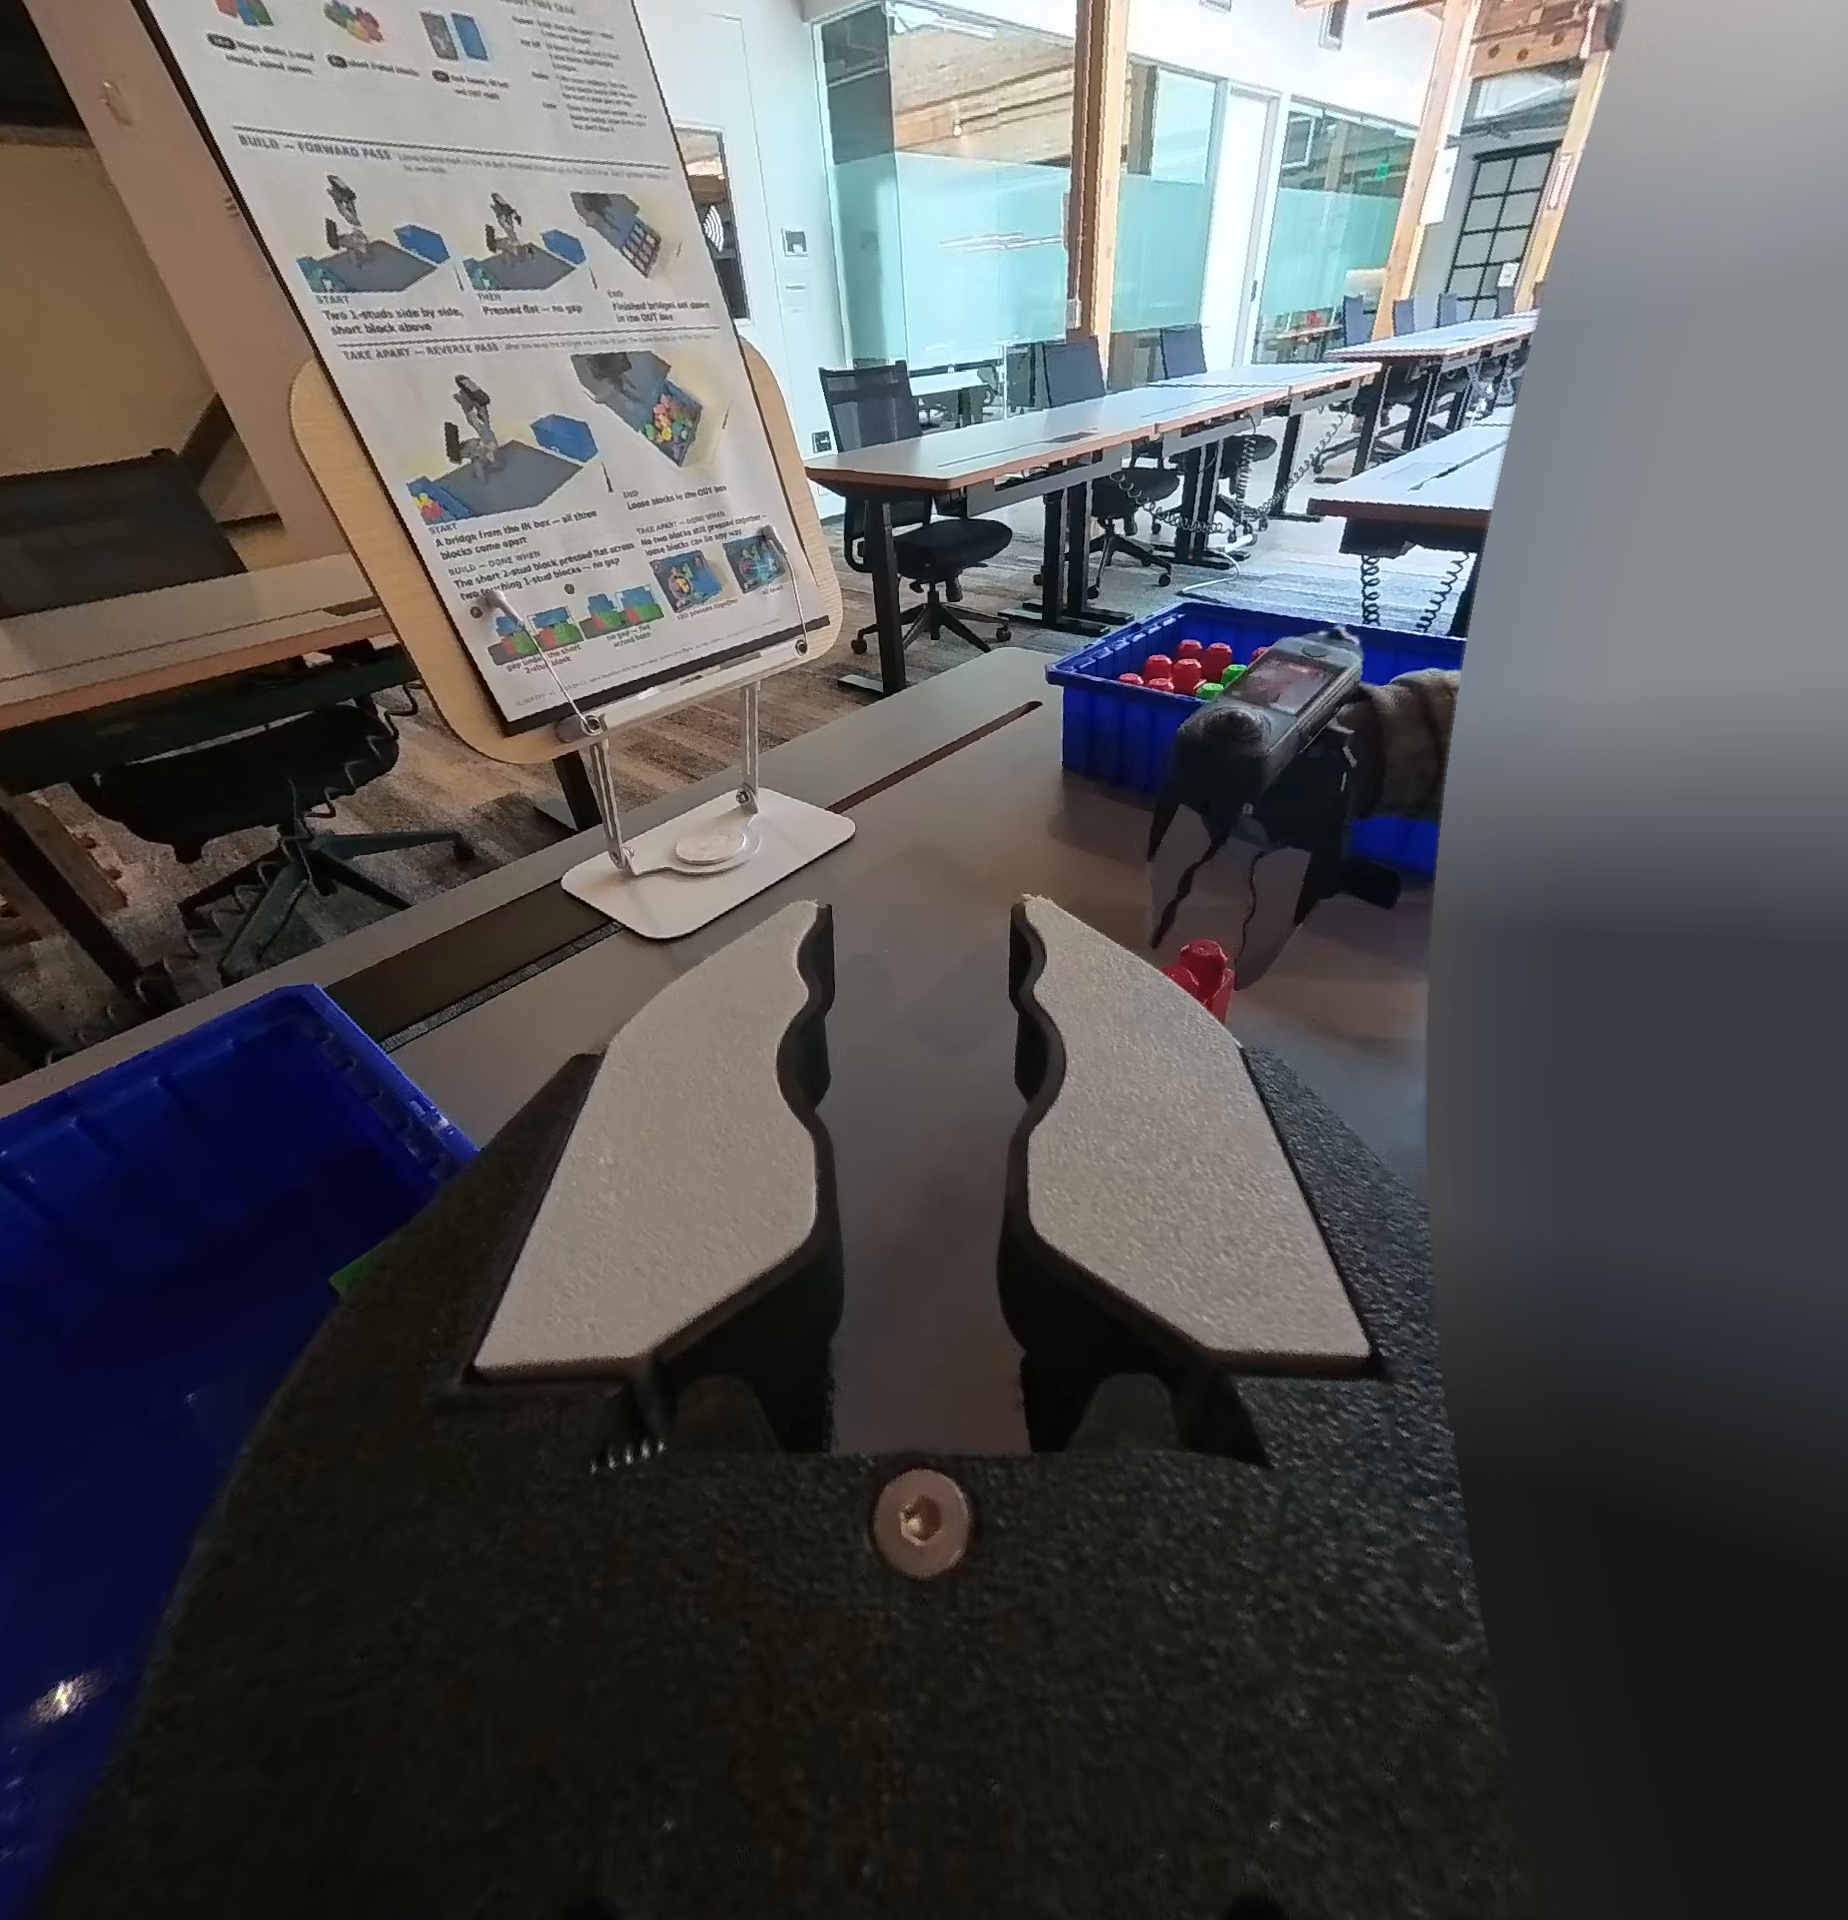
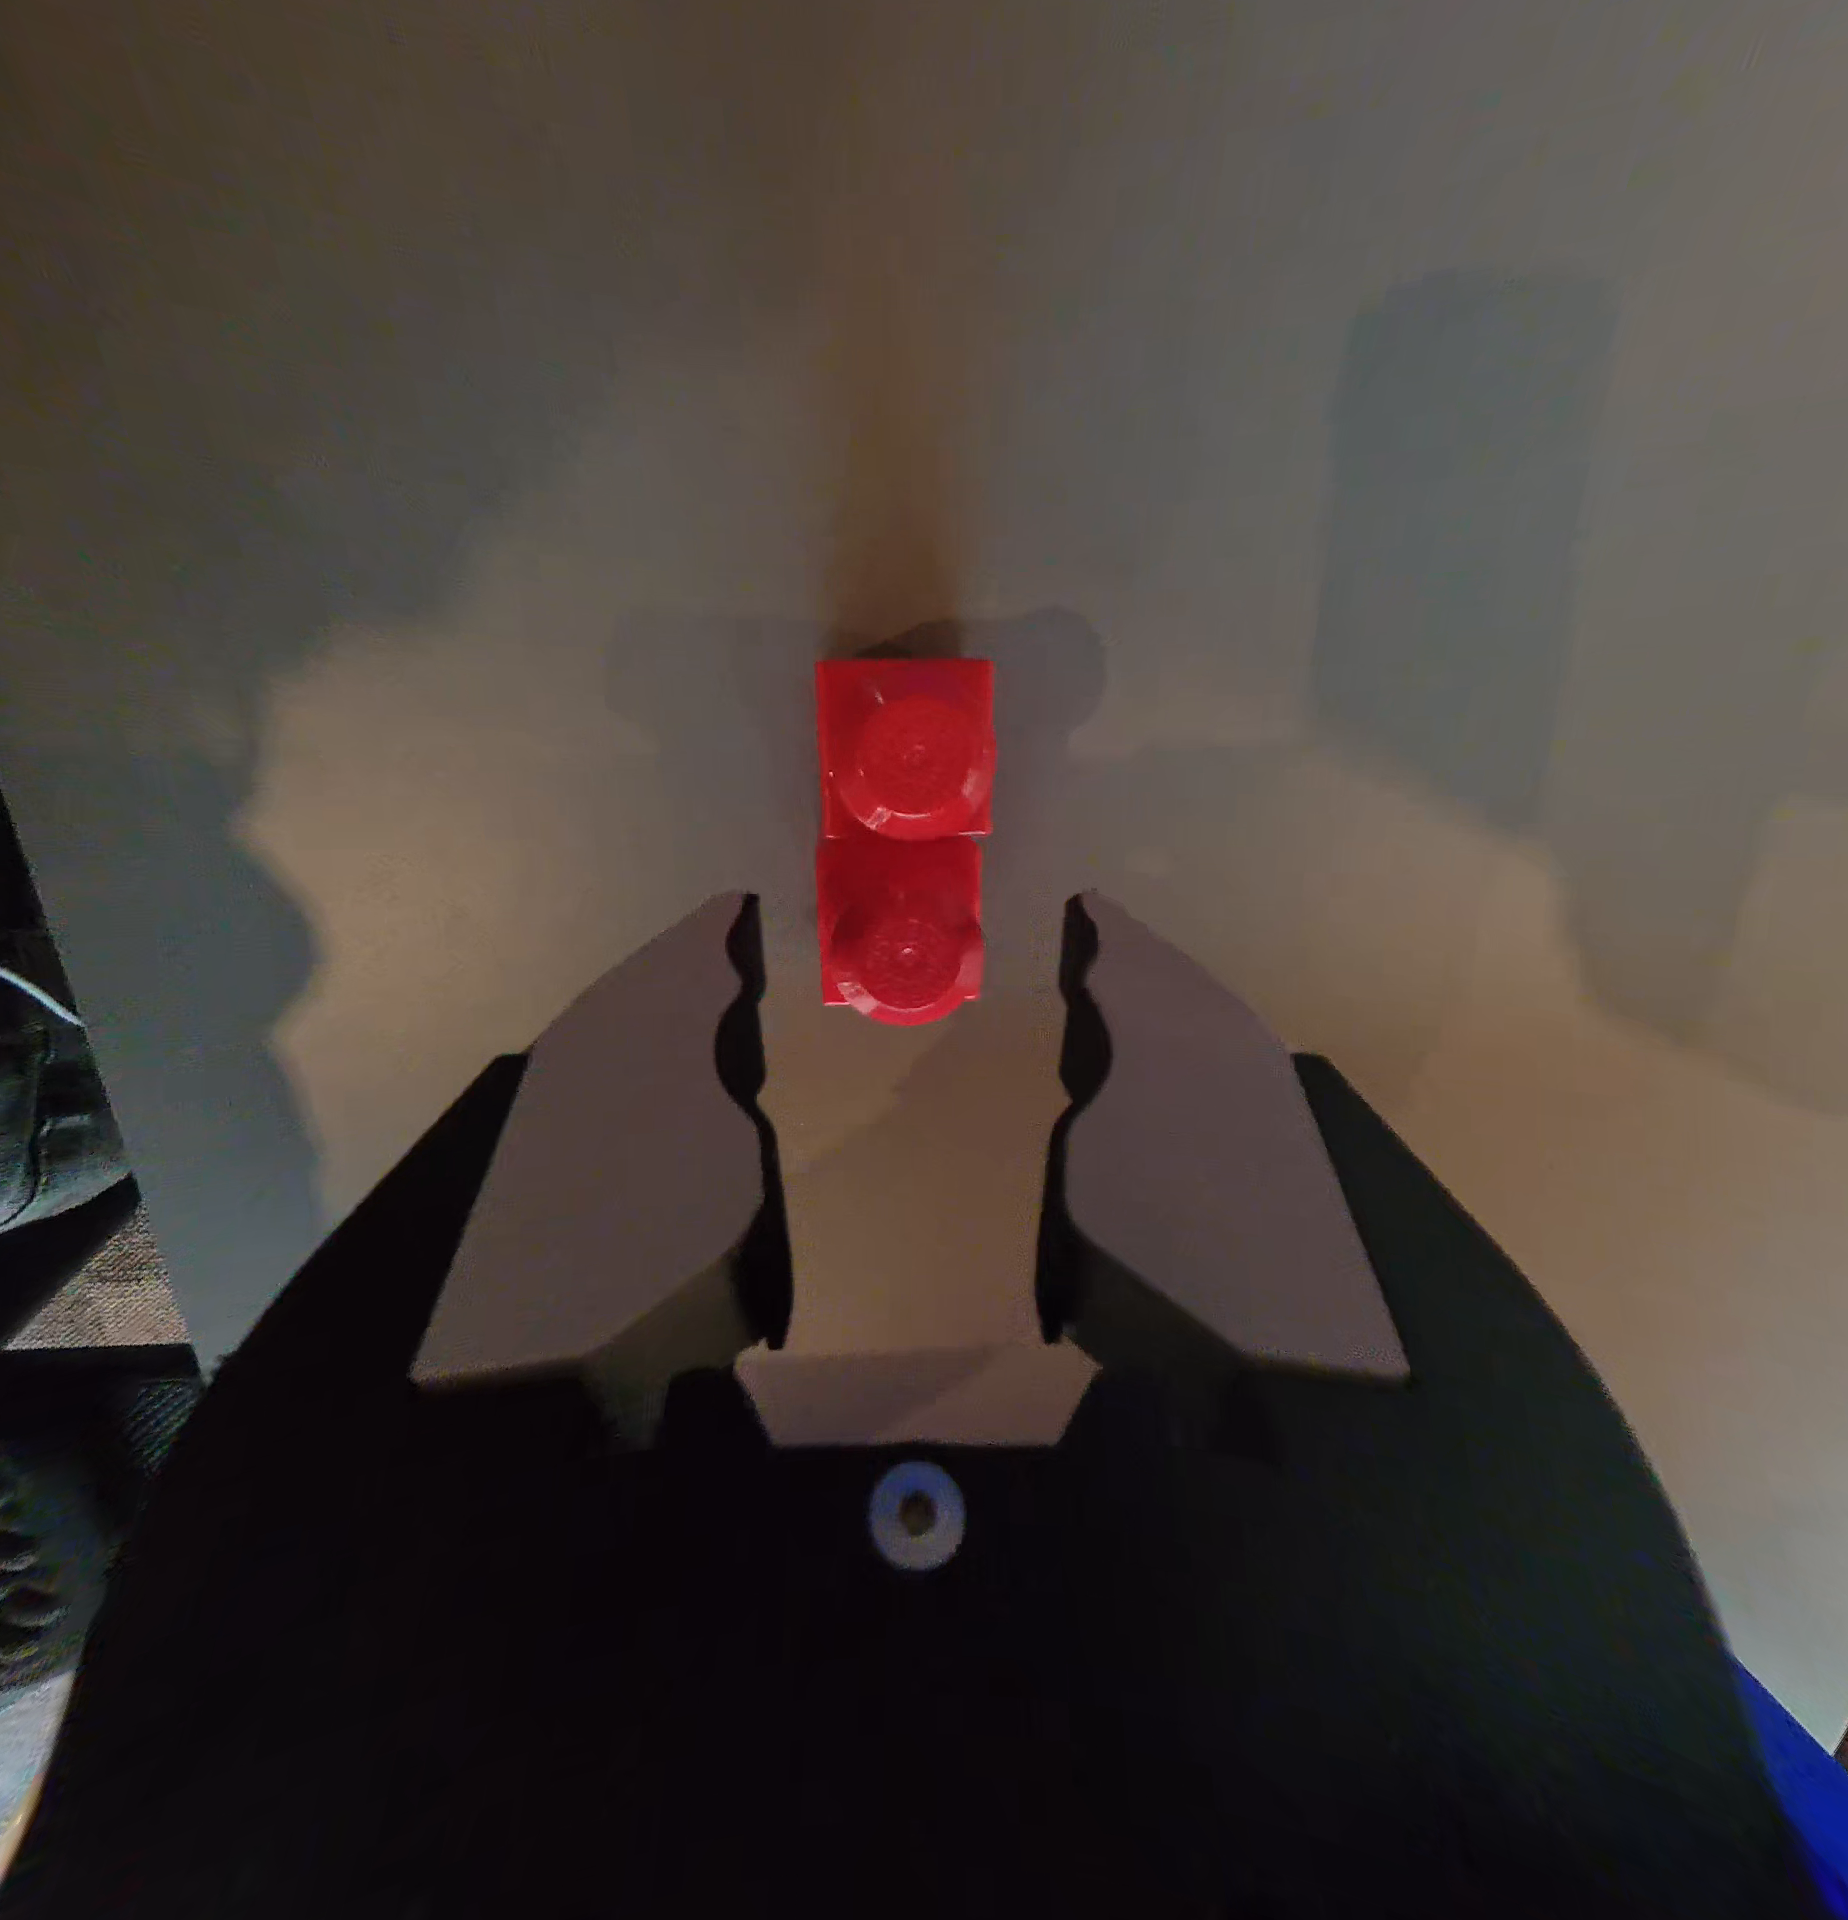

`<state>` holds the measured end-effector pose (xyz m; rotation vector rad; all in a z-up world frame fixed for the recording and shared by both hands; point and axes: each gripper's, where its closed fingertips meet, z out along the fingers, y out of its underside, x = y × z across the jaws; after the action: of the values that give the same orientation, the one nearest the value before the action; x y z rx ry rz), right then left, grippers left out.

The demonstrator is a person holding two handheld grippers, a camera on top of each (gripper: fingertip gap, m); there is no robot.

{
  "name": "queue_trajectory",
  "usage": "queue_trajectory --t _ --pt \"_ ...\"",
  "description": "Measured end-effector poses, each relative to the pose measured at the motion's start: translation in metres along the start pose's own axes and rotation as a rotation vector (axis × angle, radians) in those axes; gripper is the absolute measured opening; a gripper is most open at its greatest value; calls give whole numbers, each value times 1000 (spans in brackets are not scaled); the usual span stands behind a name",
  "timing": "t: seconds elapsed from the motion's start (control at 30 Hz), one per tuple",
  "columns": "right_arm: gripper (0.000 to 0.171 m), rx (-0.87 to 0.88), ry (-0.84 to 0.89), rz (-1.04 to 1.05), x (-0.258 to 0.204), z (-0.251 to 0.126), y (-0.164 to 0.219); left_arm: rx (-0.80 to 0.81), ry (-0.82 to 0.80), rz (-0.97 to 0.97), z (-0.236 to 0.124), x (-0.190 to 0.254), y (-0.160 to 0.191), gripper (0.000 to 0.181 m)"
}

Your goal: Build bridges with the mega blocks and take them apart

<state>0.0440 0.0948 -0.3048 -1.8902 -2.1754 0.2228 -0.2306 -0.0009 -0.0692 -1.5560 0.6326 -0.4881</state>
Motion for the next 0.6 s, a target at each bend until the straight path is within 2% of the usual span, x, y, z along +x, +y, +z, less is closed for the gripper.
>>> queue_trajectory --t 0.17,0.3,0.37,0.4,0.47,0.5,0.6 --pt "70 97 76 61 -1 -24 -10 -8 3 0 1 0 2 32" --pt "70 369 169 216 -11 -52 -18 -5 3 0 3 0 2 31" --pt "60 497 208 316 -18 -56 -14 -6 6 -1 4 0 2 31" --pt "49 545 224 360 -23 -55 -9 -9 8 -2 6 0 3 31" --pt "10 613 267 452 -29 -51 0 -17 12 -5 8 0 5 31" --pt "0 650 287 499 -31 -50 3 -20 14 -6 10 0 6 31" --pt "0 685 299 642 -35 -38 5 -21 22 -8 13 0 7 31"
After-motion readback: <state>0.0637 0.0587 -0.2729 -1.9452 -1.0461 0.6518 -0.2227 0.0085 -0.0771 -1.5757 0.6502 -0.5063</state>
